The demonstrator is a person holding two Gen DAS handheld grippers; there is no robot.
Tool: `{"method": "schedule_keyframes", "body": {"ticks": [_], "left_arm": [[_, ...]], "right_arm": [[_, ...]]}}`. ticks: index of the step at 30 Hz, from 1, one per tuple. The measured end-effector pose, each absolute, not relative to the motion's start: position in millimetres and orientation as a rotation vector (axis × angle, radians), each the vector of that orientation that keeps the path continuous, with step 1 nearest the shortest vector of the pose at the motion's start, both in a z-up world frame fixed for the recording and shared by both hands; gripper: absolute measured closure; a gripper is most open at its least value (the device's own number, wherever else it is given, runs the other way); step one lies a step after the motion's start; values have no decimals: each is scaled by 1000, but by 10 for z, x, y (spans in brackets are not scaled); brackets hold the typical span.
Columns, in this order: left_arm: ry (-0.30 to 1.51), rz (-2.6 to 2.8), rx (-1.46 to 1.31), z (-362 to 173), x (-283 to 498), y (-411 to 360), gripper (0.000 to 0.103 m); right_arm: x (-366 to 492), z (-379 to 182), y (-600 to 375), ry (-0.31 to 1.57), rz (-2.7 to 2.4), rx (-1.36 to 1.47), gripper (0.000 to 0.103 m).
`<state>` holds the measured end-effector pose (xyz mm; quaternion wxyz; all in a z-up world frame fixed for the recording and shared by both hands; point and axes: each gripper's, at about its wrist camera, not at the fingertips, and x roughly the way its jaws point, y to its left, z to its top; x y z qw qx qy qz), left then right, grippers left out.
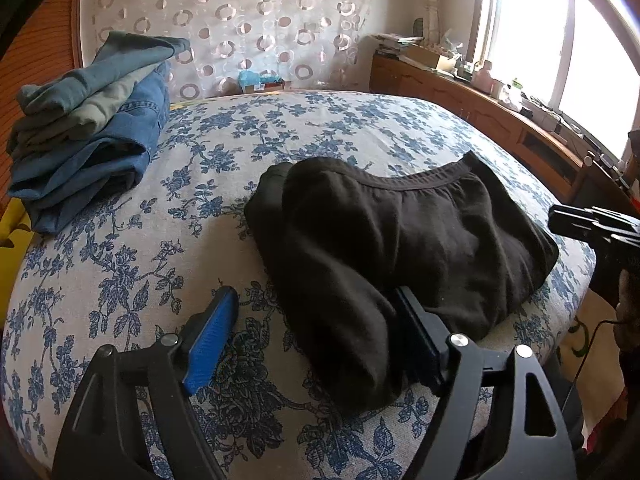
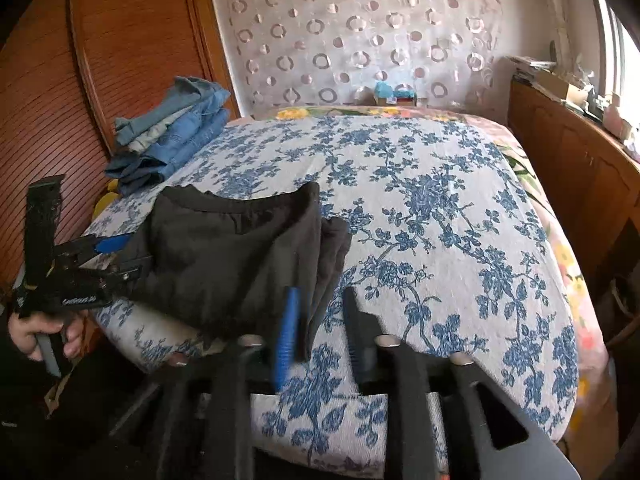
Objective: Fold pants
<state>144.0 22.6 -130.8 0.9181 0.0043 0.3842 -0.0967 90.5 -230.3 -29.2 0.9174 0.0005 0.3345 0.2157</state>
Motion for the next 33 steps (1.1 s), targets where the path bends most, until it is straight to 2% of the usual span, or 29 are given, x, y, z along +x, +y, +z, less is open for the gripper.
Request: {"method": "schedule_keyframes", "body": {"ticks": [7, 16, 22, 29, 31, 33], "left_arm": [[793, -194, 9, -1309, 1443, 224, 24], [804, -196, -41, -1154, 1510, 303, 24], [771, -207, -100, -985, 1639, 413, 24], [805, -227, -168, -1058, 1845, 467, 25], [821, -233, -187, -1109, 1893, 468, 31], [833, -240, -191, -1143, 1928, 452, 33]], "right_arm": [[1223, -332, -2178, 734, 460, 39, 46], [1535, -330, -1961, 758, 459, 2, 40], [1720, -372, -1867, 787, 462, 3, 40], [1842, -430, -1783, 815, 458, -16, 40], [1859, -433, -1757, 817, 456, -30, 40], [1866, -439, -1745, 815, 461, -40, 40]]}}
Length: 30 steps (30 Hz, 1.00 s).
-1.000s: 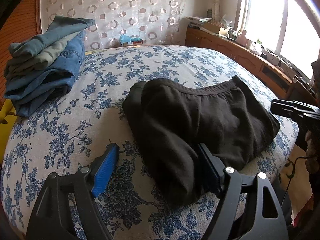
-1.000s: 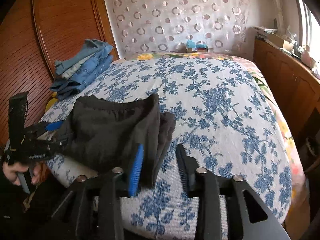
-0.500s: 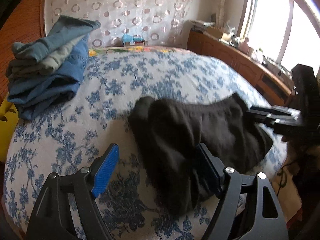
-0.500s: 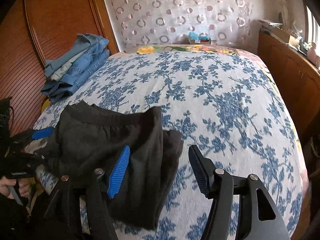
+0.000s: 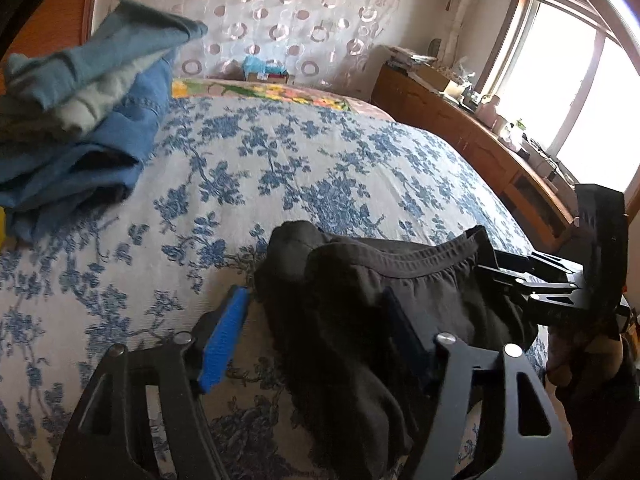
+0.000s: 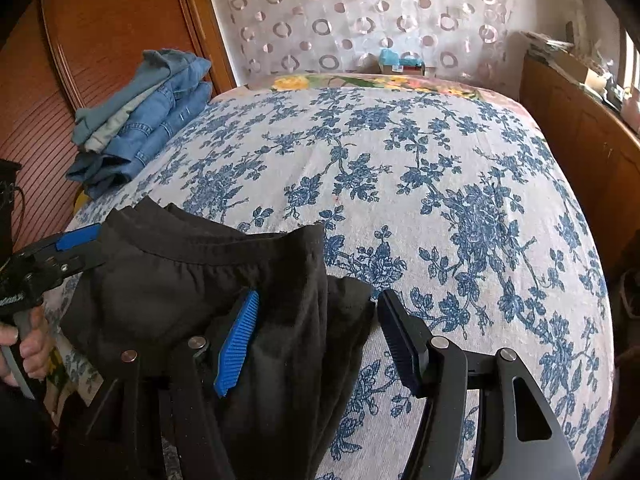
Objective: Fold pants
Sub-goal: 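Close the left gripper on the waistband while the right gripper grasps the pants side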
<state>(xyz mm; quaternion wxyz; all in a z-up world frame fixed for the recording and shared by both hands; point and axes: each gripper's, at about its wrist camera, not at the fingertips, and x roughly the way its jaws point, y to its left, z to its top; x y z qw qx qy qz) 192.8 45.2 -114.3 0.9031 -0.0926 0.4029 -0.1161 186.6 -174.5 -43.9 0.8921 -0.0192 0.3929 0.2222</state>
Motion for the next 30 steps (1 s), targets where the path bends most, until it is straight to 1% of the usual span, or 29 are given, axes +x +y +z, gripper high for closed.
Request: {"method": "schedule_keyframes", "body": {"ticks": [1, 3, 4, 14, 15, 16, 19, 23, 25, 26, 27, 28, 29, 30], "left_arm": [[833, -238, -190, -1154, 1937, 443, 33], [841, -237, -190, -1179, 1961, 438, 39], [856, -239, -200, -1206, 1990, 443, 39], [904, -278, -232, -1219, 2222, 515, 40], [907, -286, -251, -1219, 2229, 543, 52], [921, -298, -275, -1230, 2255, 582, 56], [940, -321, -313, -1236, 2310, 645, 57], [959, -319, -278, -1218, 2314, 593, 57], [952, -317, -260, -1221, 2287, 569, 58], [947, -316, -261, -1223, 2272, 573, 61], [946, -318, -268, -1225, 2266, 577, 64], [946, -323, -274, -1231, 2255, 581, 66], [946, -329, -278, -1237, 2244, 577, 69], [943, -332, -278, -1243, 2234, 572, 71]], "right_arm": [[1869, -441, -1743, 813, 464, -43, 40], [1852, -454, -1729, 804, 467, -62, 40], [1844, -466, -1711, 798, 466, -80, 40], [1865, -457, -1652, 830, 456, -104, 40], [1873, -446, -1655, 835, 456, -105, 40], [1875, -443, -1652, 840, 455, -106, 40], [1892, -422, -1645, 850, 455, -115, 40], [1897, -417, -1655, 856, 461, -105, 40], [1888, -427, -1675, 845, 462, -91, 40], [1882, -431, -1681, 841, 462, -85, 40], [1875, -433, -1687, 837, 462, -83, 40], [1866, -435, -1685, 833, 462, -86, 44], [1856, -436, -1684, 831, 465, -88, 47], [1854, -436, -1686, 831, 475, -83, 53]]}}
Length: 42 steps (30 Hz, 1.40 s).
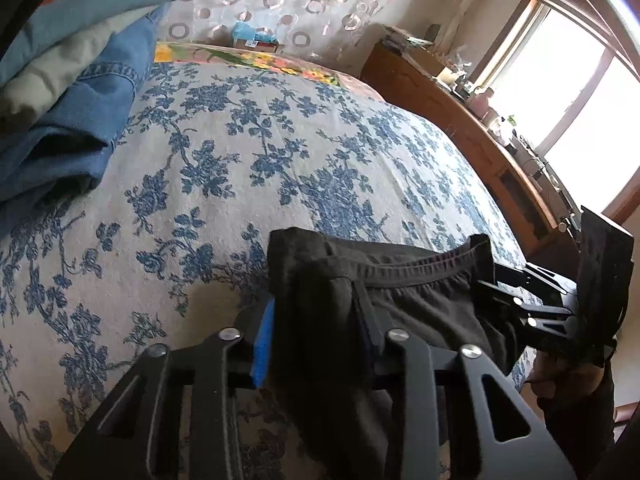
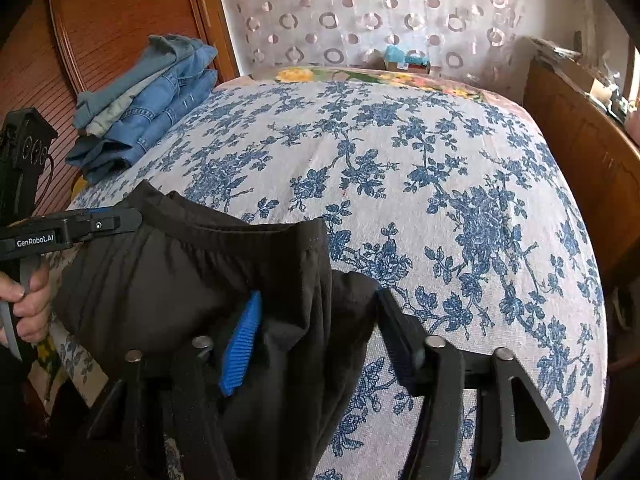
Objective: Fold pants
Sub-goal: 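Close the left gripper on the waistband while the right gripper grasps the pants side, then lift the folded black pants up from the bed with both grippers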
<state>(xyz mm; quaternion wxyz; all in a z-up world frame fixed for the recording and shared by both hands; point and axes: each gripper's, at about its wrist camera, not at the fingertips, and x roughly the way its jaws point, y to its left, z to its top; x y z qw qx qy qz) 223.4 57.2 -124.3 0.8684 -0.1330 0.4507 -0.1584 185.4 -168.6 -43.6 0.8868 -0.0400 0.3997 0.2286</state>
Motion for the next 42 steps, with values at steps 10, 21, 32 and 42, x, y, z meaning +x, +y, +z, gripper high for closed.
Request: {"method": "schedule_keyframes", "body": {"ticks": [10, 21, 32, 42], "left_arm": [[864, -338, -235, -1037, 2036, 480, 87], [708, -331, -156, -545, 1645, 357, 88], [597, -360, -116, -50, 1491, 248, 88], [523, -354, -78, 236, 1320, 214, 88]], "right_arm": [[1784, -397, -1736, 812, 536, -24, 89], [1262, -61, -1899, 635, 509, 17, 90], [956, 337, -2023, 520, 509, 2, 90], [700, 616, -2058, 432, 525, -24, 90]]}}
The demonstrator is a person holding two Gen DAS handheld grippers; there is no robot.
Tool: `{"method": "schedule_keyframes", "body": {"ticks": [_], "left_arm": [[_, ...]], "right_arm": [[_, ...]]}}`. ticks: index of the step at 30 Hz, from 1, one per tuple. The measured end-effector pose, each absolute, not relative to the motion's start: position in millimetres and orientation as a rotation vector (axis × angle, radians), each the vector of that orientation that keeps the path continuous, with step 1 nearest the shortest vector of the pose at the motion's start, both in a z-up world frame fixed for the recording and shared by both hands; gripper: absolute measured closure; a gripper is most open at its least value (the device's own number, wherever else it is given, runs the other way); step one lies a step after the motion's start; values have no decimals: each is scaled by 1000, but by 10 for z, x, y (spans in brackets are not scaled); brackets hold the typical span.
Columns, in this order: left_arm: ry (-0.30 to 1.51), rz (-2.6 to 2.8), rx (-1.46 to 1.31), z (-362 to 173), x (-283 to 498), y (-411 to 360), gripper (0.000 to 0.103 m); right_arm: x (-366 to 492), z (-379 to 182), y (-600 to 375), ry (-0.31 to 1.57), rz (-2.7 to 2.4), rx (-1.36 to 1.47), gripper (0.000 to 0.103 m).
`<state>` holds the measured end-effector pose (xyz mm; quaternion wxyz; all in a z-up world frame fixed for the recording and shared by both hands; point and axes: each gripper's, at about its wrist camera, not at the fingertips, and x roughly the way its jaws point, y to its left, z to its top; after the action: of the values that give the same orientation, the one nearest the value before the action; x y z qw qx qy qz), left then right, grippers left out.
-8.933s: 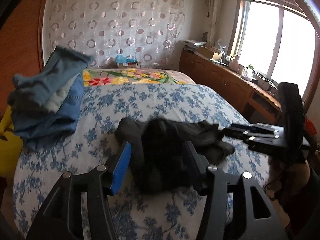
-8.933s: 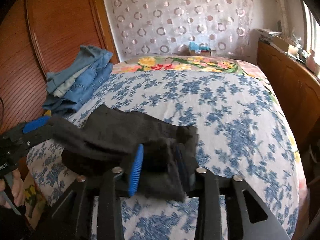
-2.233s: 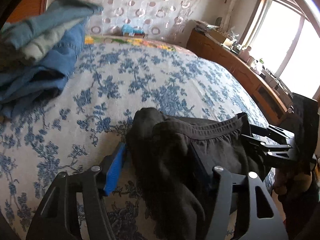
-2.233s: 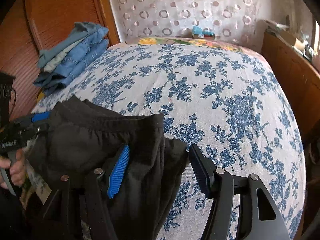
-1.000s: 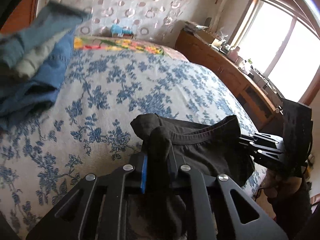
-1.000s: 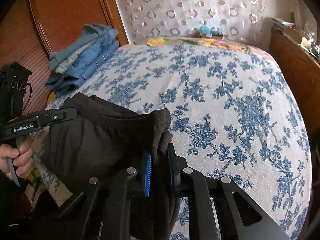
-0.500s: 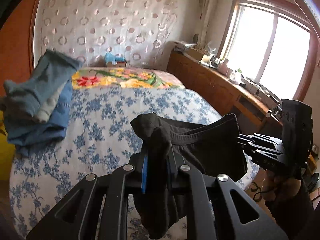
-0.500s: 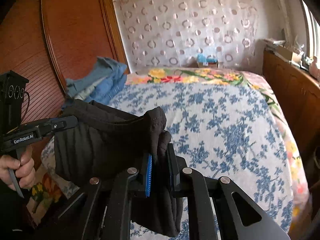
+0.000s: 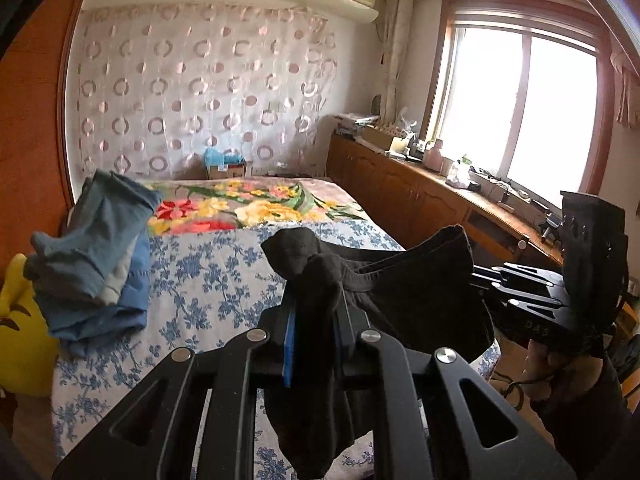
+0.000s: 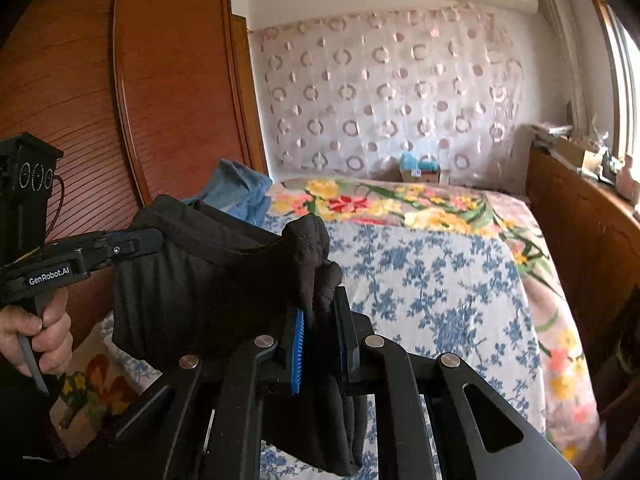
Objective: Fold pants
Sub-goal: 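Lift the folded black pants up from the bed with both grippers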
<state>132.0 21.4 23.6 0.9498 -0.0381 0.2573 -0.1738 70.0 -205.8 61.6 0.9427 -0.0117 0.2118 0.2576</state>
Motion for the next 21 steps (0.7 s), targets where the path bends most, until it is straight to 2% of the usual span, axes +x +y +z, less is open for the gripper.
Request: {"method": "schedule_keyframes", "body": {"ticks": [11, 21], "left_arm": [[501, -347, -65, 339, 1300, 235, 88], [502, -300, -84, 429, 1464, 557, 88]], "right_arm": [[761, 659, -2048, 387, 534, -39, 90], [1106, 661, -1865, 387, 584, -42, 90]]}}
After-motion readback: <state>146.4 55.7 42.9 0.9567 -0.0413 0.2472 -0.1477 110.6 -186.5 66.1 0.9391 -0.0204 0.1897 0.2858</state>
